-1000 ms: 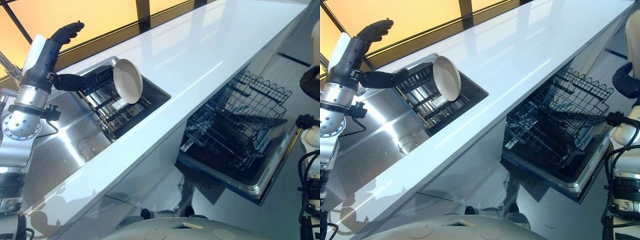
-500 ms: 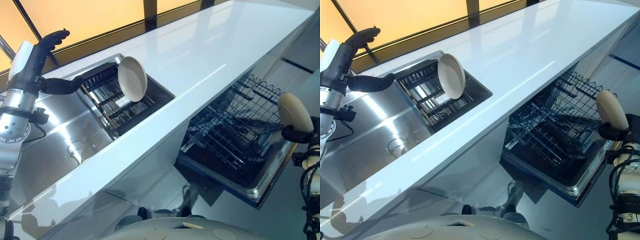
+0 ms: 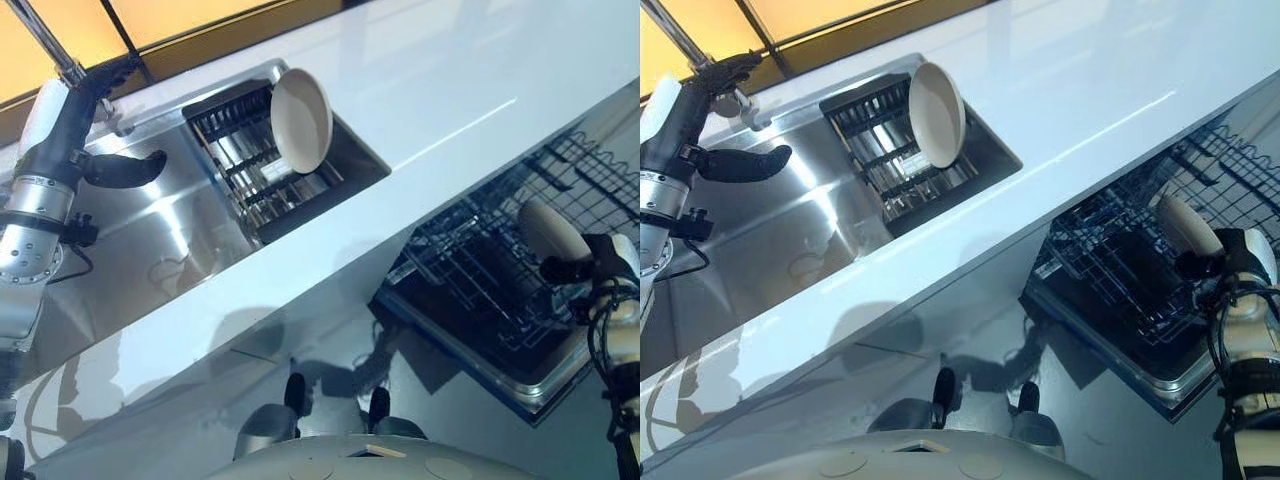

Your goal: Pick up plates and place into dishwasher.

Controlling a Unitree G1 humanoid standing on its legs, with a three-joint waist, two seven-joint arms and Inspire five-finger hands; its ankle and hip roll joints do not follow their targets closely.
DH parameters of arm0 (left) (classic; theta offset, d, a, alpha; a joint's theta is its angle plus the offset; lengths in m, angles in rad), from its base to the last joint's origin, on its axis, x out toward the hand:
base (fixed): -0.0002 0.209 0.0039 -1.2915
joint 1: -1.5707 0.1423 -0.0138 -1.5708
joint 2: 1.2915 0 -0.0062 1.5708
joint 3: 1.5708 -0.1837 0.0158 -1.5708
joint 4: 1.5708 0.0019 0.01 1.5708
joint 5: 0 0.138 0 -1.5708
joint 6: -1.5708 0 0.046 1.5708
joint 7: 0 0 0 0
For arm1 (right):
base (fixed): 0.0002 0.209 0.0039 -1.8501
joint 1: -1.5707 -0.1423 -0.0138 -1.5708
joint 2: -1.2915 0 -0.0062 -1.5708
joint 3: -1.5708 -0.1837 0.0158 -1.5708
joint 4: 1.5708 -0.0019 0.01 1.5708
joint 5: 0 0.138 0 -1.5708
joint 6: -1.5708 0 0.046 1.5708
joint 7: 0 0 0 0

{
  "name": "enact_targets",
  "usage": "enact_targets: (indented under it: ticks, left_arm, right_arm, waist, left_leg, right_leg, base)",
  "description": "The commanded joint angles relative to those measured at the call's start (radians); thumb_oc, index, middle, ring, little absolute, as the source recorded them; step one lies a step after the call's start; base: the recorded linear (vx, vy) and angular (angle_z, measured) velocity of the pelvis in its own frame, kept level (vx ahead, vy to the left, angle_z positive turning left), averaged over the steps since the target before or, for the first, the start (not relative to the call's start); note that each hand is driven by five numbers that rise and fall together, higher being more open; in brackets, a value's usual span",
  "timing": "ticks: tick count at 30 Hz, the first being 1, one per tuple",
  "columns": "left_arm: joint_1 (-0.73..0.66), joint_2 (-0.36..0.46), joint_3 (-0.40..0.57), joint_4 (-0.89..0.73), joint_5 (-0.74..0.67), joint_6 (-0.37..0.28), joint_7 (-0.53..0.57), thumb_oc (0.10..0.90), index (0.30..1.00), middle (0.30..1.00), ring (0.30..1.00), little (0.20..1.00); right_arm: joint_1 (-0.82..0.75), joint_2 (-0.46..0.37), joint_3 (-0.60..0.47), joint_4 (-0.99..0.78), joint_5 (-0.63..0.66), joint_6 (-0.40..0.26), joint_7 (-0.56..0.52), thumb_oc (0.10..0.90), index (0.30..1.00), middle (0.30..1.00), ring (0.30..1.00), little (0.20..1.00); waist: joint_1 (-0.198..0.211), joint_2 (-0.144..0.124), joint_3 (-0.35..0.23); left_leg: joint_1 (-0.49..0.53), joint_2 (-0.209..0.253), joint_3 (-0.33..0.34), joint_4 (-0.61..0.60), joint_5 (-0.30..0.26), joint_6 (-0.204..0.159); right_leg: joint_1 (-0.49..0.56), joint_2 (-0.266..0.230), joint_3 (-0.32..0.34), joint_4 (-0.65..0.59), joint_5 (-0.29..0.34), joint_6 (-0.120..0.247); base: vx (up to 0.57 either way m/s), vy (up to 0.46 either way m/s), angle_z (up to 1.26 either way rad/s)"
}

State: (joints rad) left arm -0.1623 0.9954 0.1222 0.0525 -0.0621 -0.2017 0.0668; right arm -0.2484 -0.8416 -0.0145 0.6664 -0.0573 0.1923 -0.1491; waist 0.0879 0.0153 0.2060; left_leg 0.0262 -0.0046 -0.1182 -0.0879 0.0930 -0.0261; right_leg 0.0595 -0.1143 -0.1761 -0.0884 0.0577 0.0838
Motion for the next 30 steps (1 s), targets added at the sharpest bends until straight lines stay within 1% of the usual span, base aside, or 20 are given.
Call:
enact_targets:
  ticks: [1, 2, 4, 7, 11, 17, 18, 19, 20, 24, 26, 27, 30]
  left_arm:
    - [-0.114, 0.061, 0.033, -0.030, -0.026, -0.077, 0.074, 0.800, 0.900, 0.900, 0.900, 0.900]
    - [-0.114, 0.062, 0.032, -0.030, -0.026, -0.076, 0.073, 0.800, 0.900, 0.900, 0.900, 0.900]
    - [-0.116, 0.062, 0.027, -0.033, -0.027, -0.075, 0.069, 0.800, 0.900, 0.900, 0.900, 0.900]
    - [-0.127, 0.067, 0.017, -0.033, -0.033, -0.076, 0.066, 0.800, 0.900, 0.900, 0.900, 0.900]
    - [-0.144, 0.069, 0.004, -0.037, -0.037, -0.074, 0.067, 0.800, 0.900, 0.900, 0.900, 0.900]
    - [-0.147, 0.073, -0.002, -0.046, -0.046, -0.087, 0.057, 0.800, 0.900, 0.900, 0.900, 0.900]
    - [-0.149, 0.073, -0.004, -0.049, -0.047, -0.088, 0.055, 0.800, 0.900, 0.900, 0.900, 0.900]
    - [-0.150, 0.073, -0.007, -0.051, -0.047, -0.089, 0.052, 0.800, 0.900, 0.900, 0.900, 0.900]
    - [-0.151, 0.072, -0.008, -0.054, -0.046, -0.087, 0.050, 0.800, 0.900, 0.900, 0.900, 0.900]
    - [-0.140, 0.075, -0.005, -0.061, -0.052, -0.086, 0.039, 0.800, 0.900, 0.900, 0.900, 0.900]
    - [-0.116, 0.069, 0.007, -0.069, -0.049, -0.086, 0.037, 0.800, 0.900, 0.900, 0.900, 0.900]
    - [-0.108, 0.064, 0.012, -0.071, -0.045, -0.088, 0.036, 0.800, 0.900, 0.900, 0.900, 0.900]
    - [-0.054, 0.033, 0.048, -0.087, -0.022, -0.096, 0.026, 0.800, 0.900, 0.900, 0.900, 0.900]
  right_arm:
    - [-0.136, -0.154, 0.032, -0.013, 0.012, 0.009, -0.044, 0.100, 0.300, 0.300, 0.300, 0.200]
    - [-0.140, -0.150, 0.039, -0.002, 0.014, 0.014, -0.040, 0.100, 0.300, 0.300, 0.300, 0.200]
    - [-0.159, -0.142, 0.065, 0.034, 0.018, 0.052, -0.025, 0.100, 0.300, 0.300, 0.300, 0.200]
    - [-0.176, -0.135, 0.095, 0.095, 0.005, 0.091, -0.014, 0.100, 0.300, 0.300, 0.300, 0.200]
    - [-0.202, -0.129, 0.121, 0.197, -0.021, 0.118, 0.012, 0.100, 0.300, 0.300, 0.300, 0.200]
    - [-0.222, -0.107, 0.160, 0.267, -0.053, 0.151, 0.019, 0.100, 0.300, 0.300, 0.300, 0.200]
    - [-0.223, -0.104, 0.164, 0.282, -0.057, 0.151, 0.026, 0.182, 0.371, 0.371, 0.371, 0.282]
    - [-0.223, -0.101, 0.168, 0.291, -0.059, 0.146, 0.029, 0.663, 0.782, 0.782, 0.782, 0.763]
    - [-0.223, -0.100, 0.171, 0.291, -0.059, 0.140, 0.029, 0.800, 0.900, 0.900, 0.900, 0.900]
    - [-0.213, -0.098, 0.175, 0.227, -0.041, 0.113, 0.000, 0.800, 0.900, 0.900, 0.900, 0.900]
    - [-0.186, -0.101, 0.159, 0.098, -0.016, 0.097, -0.041, 0.800, 0.900, 0.900, 0.900, 0.900]
    - [-0.178, -0.099, 0.151, 0.068, -0.014, 0.093, -0.050, 0.800, 0.900, 0.900, 0.900, 0.900]
    - [-0.119, -0.086, 0.076, -0.119, -0.037, 0.056, -0.097, 0.800, 0.900, 0.900, 0.900, 0.900]
  waist:
    - [0.023, 0.004, -0.045]
    - [0.024, 0.005, -0.043]
    - [0.032, 0.005, -0.038]
    - [0.038, 0.007, -0.027]
    - [0.045, 0.008, -0.013]
    - [0.054, 0.009, 0.001]
    - [0.055, 0.009, 0.002]
    - [0.056, 0.009, 0.004]
    - [0.056, 0.008, 0.004]
    - [0.052, 0.006, -0.004]
    - [0.043, 0.003, -0.011]
    - [0.041, 0.003, -0.013]
    - [0.026, 0.001, -0.030]
  left_leg:
    - [-0.056, 0.042, 0.017, 0.015, 0.016, -0.050]
    - [-0.056, 0.042, 0.016, 0.015, 0.017, -0.051]
    - [-0.060, 0.041, 0.011, 0.015, 0.019, -0.052]
    - [-0.067, 0.041, 0.006, 0.015, 0.022, -0.054]
    - [-0.073, 0.038, -0.001, 0.013, 0.025, -0.052]
    - [-0.074, 0.035, -0.008, 0.013, 0.026, -0.046]
    - [-0.073, 0.035, -0.008, 0.013, 0.025, -0.045]
    - [-0.072, 0.034, -0.009, 0.012, 0.026, -0.044]
    - [-0.071, 0.034, -0.010, 0.012, 0.025, -0.043]
    - [-0.056, 0.034, -0.009, 0.010, 0.019, -0.039]
    - [-0.046, 0.033, -0.004, 0.008, 0.014, -0.035]
    - [-0.043, 0.033, -0.003, 0.008, 0.013, -0.035]
    - [-0.026, 0.034, 0.006, 0.005, 0.004, -0.028]
  right_leg:
    - [-0.022, 0.030, -0.019, 0.142, -0.096, -0.031]
    - [-0.021, 0.030, -0.020, 0.141, -0.096, -0.031]
    - [-0.021, 0.030, -0.023, 0.139, -0.097, -0.031]
    - [-0.024, 0.029, -0.025, 0.139, -0.096, -0.032]
    - [-0.025, 0.032, -0.022, 0.133, -0.093, -0.031]
    - [-0.023, 0.032, -0.017, 0.126, -0.091, -0.030]
    - [-0.022, 0.032, -0.016, 0.126, -0.090, -0.030]
    - [-0.021, 0.033, -0.015, 0.125, -0.089, -0.030]
    - [-0.019, 0.033, -0.014, 0.123, -0.089, -0.030]
    - [-0.007, 0.031, -0.012, 0.118, -0.088, -0.027]
    - [0.000, 0.031, -0.008, 0.117, -0.087, -0.026]
    - [0.001, 0.031, -0.007, 0.117, -0.088, -0.025]
    - [0.010, 0.032, 0.003, 0.117, -0.090, -0.023]
  base:
    - [0.03, -0.017, 0.09]
    - [0.03, -0.013, 0.05]
    - [0.01, -0.011, 0.11]
    - [-0.02, -0.007, 0.13]
    - [-0.01, -0.006, 0.07]
    - [0.01, -0.005, 0.08]
    - [0.00, 0.000, 0.00]
    - [0.00, 0.000, 0.00]
    - [0.00, 0.000, 0.00]
    - [0.04, 0.009, 0.02]
    - [0.05, 0.023, -0.01]
    - [0.06, 0.026, -0.03]
    - [0.06, 0.028, -0.04]
